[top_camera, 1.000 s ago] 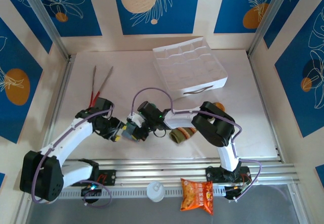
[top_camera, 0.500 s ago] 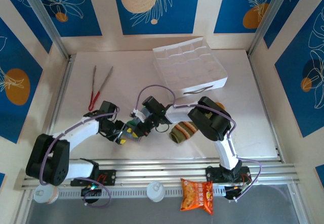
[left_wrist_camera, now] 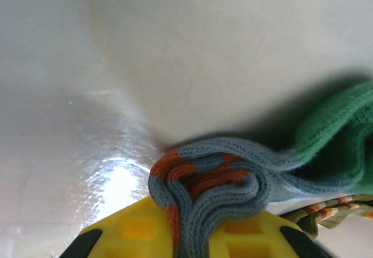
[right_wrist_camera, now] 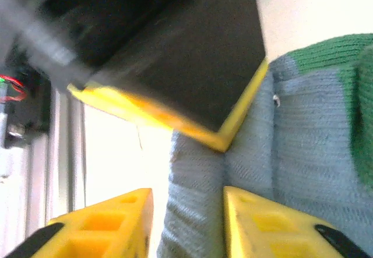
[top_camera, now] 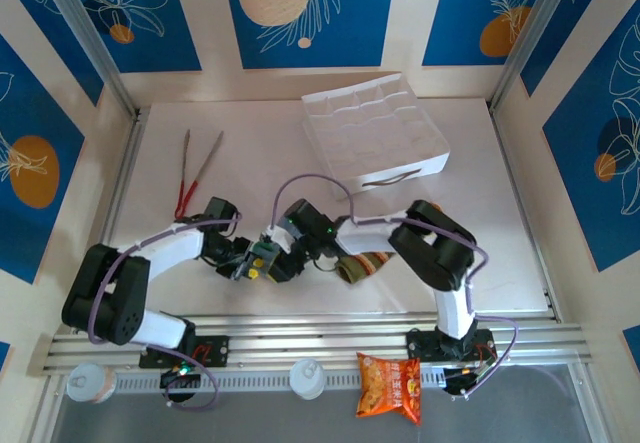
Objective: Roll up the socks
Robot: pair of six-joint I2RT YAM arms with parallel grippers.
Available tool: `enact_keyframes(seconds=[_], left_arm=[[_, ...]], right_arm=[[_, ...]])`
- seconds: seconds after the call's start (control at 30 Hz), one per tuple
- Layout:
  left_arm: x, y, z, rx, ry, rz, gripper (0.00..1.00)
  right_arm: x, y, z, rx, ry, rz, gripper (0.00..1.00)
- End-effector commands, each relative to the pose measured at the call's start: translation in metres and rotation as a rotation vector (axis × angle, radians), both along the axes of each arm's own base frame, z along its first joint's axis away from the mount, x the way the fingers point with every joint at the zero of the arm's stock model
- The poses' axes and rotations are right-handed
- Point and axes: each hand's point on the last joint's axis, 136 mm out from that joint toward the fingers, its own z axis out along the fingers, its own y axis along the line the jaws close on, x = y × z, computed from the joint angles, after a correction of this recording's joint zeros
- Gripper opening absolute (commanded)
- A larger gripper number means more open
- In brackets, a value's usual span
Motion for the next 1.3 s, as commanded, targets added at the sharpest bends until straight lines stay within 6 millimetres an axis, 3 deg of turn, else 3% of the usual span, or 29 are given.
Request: enact_keyframes(seconds=[0.0,0.07,0.17,0.33,0.5,0.63,0.7,0.97,1.03,1.27], left_arm=[[-0.053,0.035,-0.04,0.21,0.255,0.076,0.1],[-0.05,0.035,-0.039,0.226,0.271,0.086,0.1],[-0.046,0.033,-0.039,0.226,0.281,0.098,0.07],[-0.043,0.032,-0.036,0.238,0.29,0.096,0.06],[-0.041,0.031,-0.035,0.239,0.291,0.086,0.06],[-0.04,0.029,-0.035,0.235,0.291,0.072,0.06],[-0.04,0.029,-0.034,0.235,0.291,0.071,0.06],[-0.031,0.023,-0.026,0.2,0.255,0.076,0.08],[-0.028,0.021,-0.023,0.181,0.234,0.085,0.13],[-0.008,0.02,-0.007,0.08,0.124,0.143,0.5]], right_arm=[[0.009,-0.022,-0.001,-0.075,-0.236,-0.044,0.4],[0.013,-0.024,0.015,-0.051,-0.305,-0.068,0.43],[0.01,-0.028,0.023,-0.074,-0.418,-0.057,0.48],[0.0,-0.022,0.014,-0.168,-0.593,0.023,0.49],[0.006,-0.007,0.014,-0.207,-0.716,0.05,0.49],[0.009,-0.001,0.002,-0.256,-0.739,0.075,0.47],[0.009,-0.002,-0.007,-0.284,-0.729,0.085,0.43],[0.011,-0.025,-0.044,-0.418,-0.592,0.01,0.07],[0.009,-0.033,-0.051,-0.43,-0.522,-0.022,0.0],[-0.021,-0.055,-0.083,-0.434,-0.183,-0.016,0.0]])
